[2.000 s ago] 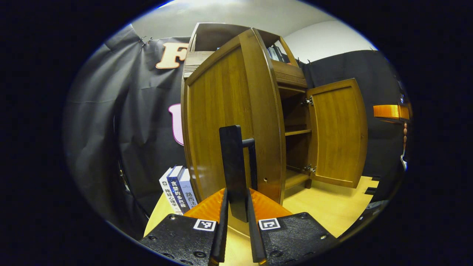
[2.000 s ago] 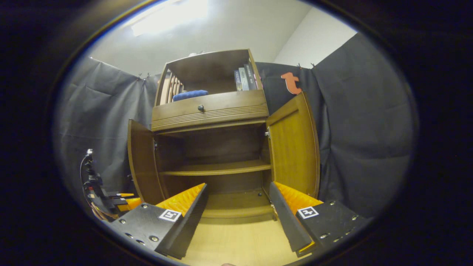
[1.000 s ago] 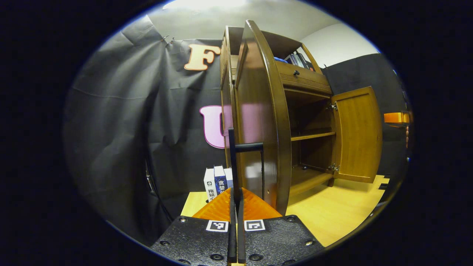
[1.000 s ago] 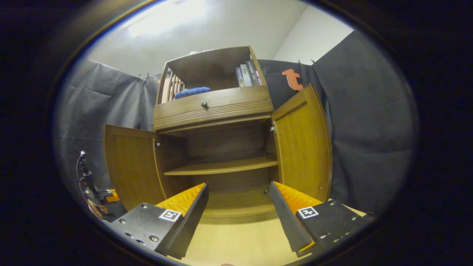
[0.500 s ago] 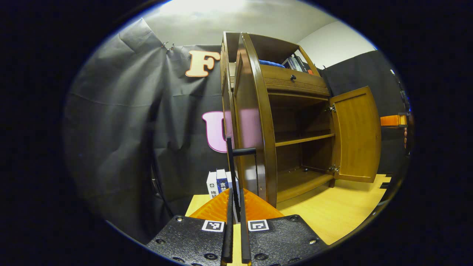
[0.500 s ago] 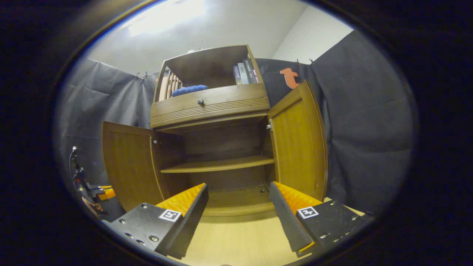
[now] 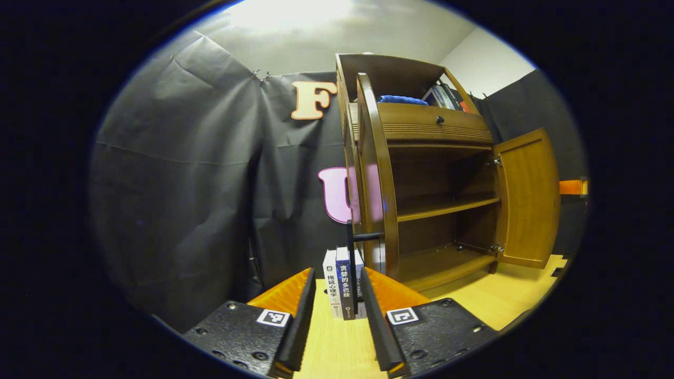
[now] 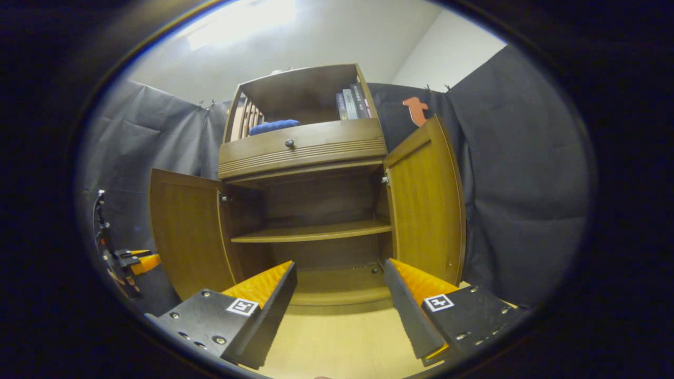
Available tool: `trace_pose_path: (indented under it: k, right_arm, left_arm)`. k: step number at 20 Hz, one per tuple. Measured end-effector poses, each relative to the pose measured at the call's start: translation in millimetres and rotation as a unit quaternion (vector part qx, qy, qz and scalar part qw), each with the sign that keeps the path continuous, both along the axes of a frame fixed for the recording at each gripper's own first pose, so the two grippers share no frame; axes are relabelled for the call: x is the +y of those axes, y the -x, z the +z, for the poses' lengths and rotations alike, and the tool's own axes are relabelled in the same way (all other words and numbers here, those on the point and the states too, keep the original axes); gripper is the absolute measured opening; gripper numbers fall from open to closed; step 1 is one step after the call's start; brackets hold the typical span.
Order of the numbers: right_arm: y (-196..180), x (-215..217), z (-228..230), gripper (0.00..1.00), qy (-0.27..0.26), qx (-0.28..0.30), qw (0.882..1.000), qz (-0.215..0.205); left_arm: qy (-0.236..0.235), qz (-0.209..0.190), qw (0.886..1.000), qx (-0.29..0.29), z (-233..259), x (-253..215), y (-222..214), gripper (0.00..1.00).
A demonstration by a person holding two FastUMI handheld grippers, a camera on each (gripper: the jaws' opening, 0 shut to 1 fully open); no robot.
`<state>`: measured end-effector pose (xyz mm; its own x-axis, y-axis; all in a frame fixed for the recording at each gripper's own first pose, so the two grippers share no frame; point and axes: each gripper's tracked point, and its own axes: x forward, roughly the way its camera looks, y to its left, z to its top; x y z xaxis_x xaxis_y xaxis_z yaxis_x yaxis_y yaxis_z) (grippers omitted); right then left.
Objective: Open the right door of the double-door shoe cabinet with the right hand, and open the left door with the left hand.
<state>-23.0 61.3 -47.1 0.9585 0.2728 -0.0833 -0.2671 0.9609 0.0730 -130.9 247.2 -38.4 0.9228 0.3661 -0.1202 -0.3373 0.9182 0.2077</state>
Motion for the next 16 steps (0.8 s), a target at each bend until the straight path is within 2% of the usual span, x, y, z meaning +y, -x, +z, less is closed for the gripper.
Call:
trace_pose_path:
  k: [2,4,7,8,9,10,13,16]
  right_arm:
    - [1.1,-2.3,0.8,0.99,0.002,-0.001,1.0,0.003]
    - [1.9,-4.9,3.9,0.98,0.001,-0.004,1.0,0.004]
    - [3.6,-9.3,10.9,0.99,0.004,-0.008,1.0,0.005]
    - [5.4,-9.0,14.6,0.99,0.008,-0.011,1.0,0.007]
    - [6.6,-9.7,17.8,0.94,0.014,-0.013,1.0,0.01]
    - [8.0,-10.8,20.7,0.99,0.018,-0.016,1.0,0.013]
    - [11.9,-15.1,31.4,0.99,0.029,-0.029,0.999,0.015]
    - [14.3,-21.1,43.0,1.0,0.018,-0.043,0.999,0.011]
  left_arm:
    - [-0.001,0.014,1.0,0.003,7.5,-6.8,4.6,0.66]
    - [-0.002,0.024,1.0,0.003,16.0,-15.8,8.4,0.71]
    - [-0.004,0.031,0.999,-0.018,34.6,-28.6,8.4,0.92]
    - [-0.001,0.034,0.999,-0.024,39.9,-31.6,9.0,0.95]
    - [0.002,0.034,0.999,-0.032,44.9,-36.9,8.0,0.98]
    - [0.005,0.033,0.999,-0.036,48.6,-44.0,6.3,0.98]
    - [0.011,0.019,0.999,-0.045,57.3,-68.0,-1.3,0.97]
    - [0.023,-0.001,0.999,-0.045,60.7,-94.5,-13.3,0.97]
